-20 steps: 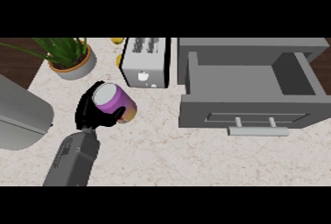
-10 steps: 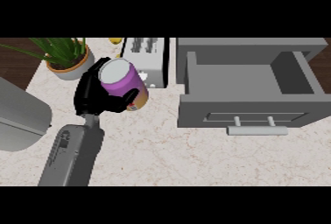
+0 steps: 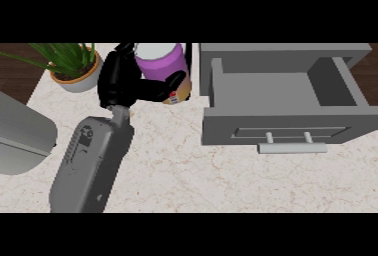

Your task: Pick up the can, place it into the drawer and close the drawer

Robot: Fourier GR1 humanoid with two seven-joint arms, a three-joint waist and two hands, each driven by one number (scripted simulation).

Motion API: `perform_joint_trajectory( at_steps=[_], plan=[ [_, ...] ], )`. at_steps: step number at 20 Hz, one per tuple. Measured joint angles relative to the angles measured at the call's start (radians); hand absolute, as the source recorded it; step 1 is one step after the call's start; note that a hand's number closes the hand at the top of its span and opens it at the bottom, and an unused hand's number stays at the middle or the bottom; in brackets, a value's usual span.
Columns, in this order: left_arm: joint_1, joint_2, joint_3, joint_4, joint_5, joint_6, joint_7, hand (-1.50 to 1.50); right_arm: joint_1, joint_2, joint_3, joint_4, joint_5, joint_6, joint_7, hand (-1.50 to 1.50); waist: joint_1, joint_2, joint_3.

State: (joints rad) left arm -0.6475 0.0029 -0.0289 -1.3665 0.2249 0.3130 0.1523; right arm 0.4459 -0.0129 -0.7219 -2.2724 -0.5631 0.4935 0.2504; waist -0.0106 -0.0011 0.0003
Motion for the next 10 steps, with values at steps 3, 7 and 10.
perform_joint_trajectory(
  at_steps=[3,7,10],
  plan=[
    [-0.041,-0.001,-0.018,0.009,-0.006,0.036,0.019,1.5,0.015,0.006,0.026,-0.039,-0.003,-0.024,0.014,-1.5,-0.001,0.0,0.0],
    [-0.139,-0.002,-0.048,0.067,0.011,0.095,0.031,1.5,0.012,0.004,0.017,-0.016,-0.002,-0.009,-0.002,-1.5,-0.005,0.001,0.0],
    [-0.205,-0.003,-0.066,0.122,0.019,0.133,0.031,1.5,0.006,0.006,0.027,-0.015,0.008,-0.018,-0.001,-1.5,-0.006,0.001,0.0]
  ],
)
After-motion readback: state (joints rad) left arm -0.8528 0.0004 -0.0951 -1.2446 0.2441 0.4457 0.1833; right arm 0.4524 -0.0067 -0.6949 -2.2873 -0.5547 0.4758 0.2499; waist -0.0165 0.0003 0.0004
